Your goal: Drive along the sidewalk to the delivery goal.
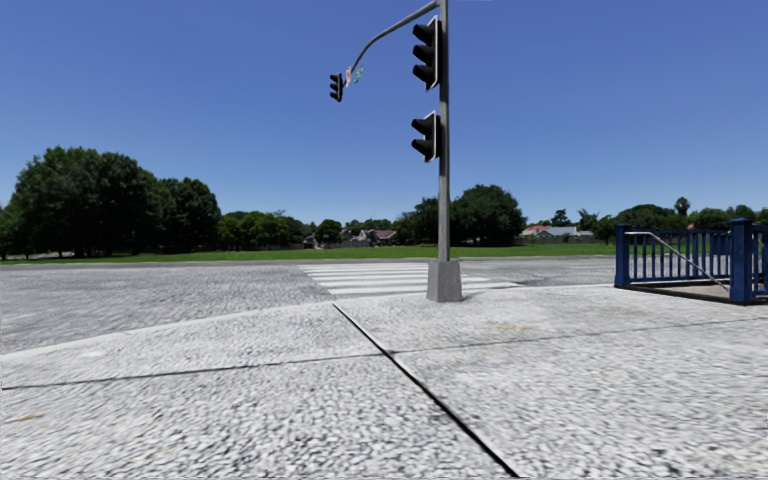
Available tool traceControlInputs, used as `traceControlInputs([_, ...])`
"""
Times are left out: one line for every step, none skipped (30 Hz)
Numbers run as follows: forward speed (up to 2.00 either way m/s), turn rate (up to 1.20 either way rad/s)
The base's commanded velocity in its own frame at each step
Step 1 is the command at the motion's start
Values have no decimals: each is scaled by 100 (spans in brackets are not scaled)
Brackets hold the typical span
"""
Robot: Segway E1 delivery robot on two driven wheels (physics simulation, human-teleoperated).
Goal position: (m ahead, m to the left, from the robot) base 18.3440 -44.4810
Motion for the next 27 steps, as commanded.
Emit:
traceControlInputs([140, -54])
traceControlInputs([140, -58])
traceControlInputs([140, -60])
traceControlInputs([140, -61])
traceControlInputs([140, -61])
traceControlInputs([140, -62])
traceControlInputs([140, -65])
traceControlInputs([140, -65])
traceControlInputs([140, -65])
traceControlInputs([140, -65])
traceControlInputs([140, -65])
traceControlInputs([140, -65])
traceControlInputs([140, -65])
traceControlInputs([140, -65])
traceControlInputs([140, -65])
traceControlInputs([140, -65])
traceControlInputs([140, -65])
traceControlInputs([140, -65])
traceControlInputs([140, -65])
traceControlInputs([140, -65])
traceControlInputs([141, -66])
traceControlInputs([141, -66])
traceControlInputs([141, -66])
traceControlInputs([141, -67])
traceControlInputs([141, -67])
traceControlInputs([141, -69])
traceControlInputs([141, -69])
